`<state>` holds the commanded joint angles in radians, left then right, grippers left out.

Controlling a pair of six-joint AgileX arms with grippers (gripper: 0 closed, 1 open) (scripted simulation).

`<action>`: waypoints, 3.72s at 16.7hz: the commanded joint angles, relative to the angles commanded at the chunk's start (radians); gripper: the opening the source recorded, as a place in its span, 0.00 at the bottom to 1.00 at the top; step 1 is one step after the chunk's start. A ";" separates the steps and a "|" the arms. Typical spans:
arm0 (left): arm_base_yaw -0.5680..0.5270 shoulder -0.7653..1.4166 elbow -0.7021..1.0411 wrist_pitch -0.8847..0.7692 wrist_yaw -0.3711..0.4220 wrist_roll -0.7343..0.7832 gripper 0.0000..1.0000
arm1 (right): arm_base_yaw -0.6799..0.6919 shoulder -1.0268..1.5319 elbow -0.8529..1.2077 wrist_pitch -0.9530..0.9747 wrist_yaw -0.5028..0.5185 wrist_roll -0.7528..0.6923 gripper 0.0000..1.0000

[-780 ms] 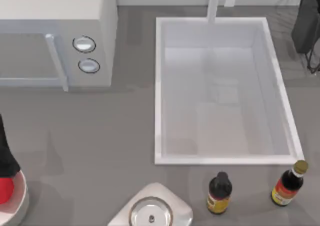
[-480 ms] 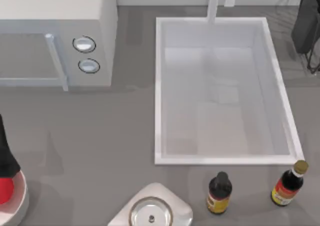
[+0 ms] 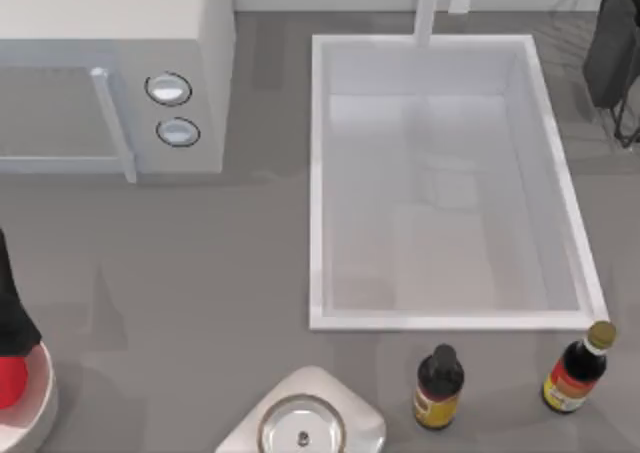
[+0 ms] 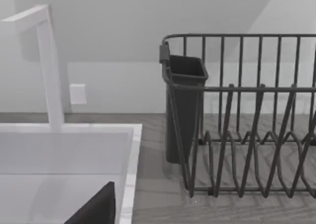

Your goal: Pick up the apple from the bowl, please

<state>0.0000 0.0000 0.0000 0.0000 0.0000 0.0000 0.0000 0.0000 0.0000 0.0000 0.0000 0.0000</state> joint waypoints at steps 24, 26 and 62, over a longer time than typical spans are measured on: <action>0.024 0.844 0.552 -0.686 0.000 0.034 1.00 | 0.000 0.000 0.000 0.000 0.000 0.000 1.00; 0.028 1.012 0.653 -0.812 0.000 0.040 1.00 | 0.000 0.000 0.000 0.000 0.000 0.000 1.00; 0.042 1.588 0.598 -0.581 0.000 0.062 0.47 | 0.000 0.000 0.000 0.000 0.000 0.000 1.00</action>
<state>0.0422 1.5875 0.5980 -0.5813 0.0000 0.0624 0.0000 0.0000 0.0000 0.0000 0.0000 0.0000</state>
